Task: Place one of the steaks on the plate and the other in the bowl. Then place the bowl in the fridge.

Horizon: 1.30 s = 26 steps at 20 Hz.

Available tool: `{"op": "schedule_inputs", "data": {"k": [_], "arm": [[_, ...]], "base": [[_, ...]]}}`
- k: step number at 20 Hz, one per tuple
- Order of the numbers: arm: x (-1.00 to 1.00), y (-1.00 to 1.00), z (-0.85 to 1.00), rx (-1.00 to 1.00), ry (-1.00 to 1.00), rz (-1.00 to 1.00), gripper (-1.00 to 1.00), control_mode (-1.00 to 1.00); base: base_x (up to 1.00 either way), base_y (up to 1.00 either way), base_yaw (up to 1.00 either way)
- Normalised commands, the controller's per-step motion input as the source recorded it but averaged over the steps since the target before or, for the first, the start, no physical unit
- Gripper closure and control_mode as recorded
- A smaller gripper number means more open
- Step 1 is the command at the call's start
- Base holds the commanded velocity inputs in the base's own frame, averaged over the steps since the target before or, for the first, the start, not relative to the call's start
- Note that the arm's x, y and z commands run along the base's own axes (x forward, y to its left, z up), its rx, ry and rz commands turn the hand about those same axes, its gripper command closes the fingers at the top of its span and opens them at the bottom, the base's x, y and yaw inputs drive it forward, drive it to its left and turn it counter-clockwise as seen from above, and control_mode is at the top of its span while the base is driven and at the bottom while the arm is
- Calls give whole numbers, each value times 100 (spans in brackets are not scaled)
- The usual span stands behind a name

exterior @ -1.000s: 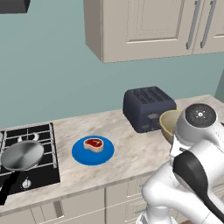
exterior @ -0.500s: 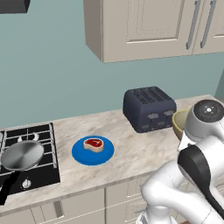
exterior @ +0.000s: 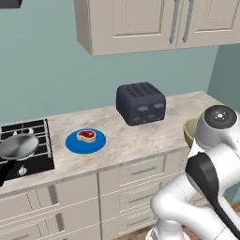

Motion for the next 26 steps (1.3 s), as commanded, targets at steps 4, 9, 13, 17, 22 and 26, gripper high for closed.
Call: {"op": "schedule_inputs", "data": {"k": [4, 9, 13, 17, 22, 26], "arm": [[0, 0, 0, 0, 0, 0, 100, 100], [0, 0, 0, 0, 0, 0, 100, 100], [0, 0, 0, 0, 0, 0, 100, 100], [0, 0, 0, 0, 0, 0, 100, 100], [0, 0, 0, 0, 0, 0, 100, 100], [0, 0, 0, 0, 0, 0, 100, 100]], "base": [[-50, -57, -31], [-2, -72, -48], [0, -86, -66], [0, -79, -72], [1, -75, -74], [4, -71, -76]]}}
